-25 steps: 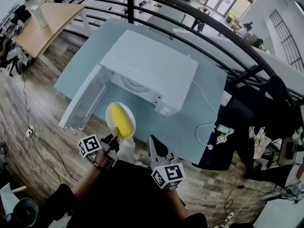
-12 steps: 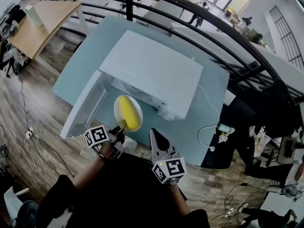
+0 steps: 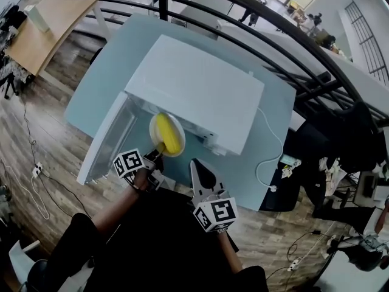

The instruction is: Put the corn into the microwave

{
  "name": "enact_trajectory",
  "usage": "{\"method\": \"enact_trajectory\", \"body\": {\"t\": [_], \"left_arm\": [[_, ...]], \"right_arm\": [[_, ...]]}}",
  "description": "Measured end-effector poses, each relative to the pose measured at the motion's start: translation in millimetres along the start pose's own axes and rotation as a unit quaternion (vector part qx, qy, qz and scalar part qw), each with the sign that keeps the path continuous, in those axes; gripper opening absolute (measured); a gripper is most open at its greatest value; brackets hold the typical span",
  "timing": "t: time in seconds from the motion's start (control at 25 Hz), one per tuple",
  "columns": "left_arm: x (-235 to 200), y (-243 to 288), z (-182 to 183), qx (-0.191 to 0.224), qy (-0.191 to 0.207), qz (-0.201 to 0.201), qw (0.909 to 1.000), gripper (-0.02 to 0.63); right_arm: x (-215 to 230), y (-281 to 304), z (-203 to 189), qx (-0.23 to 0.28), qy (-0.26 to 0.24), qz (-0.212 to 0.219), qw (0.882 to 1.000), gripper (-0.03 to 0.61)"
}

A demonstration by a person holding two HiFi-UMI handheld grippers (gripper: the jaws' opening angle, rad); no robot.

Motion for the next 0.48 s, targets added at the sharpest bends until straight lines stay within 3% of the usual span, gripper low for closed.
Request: {"method": "enact_trajectory", "body": {"t": [0.48], "left_arm": [[-21,35,32,0.035,-0.036,0.006,0.9987,0.028]], "right_arm": [[-3,9,0,-0.002,0.001,-0.016,1.0,0.009]]}}
Point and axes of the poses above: the fingertips, and each gripper's own axes: y forward along the fingers, x to its right, z out of its top, the point moved 4 cm from there along -y, backward along the fingers, and after that the axes turned 10 degrees about -y, right-handed, at the moved point
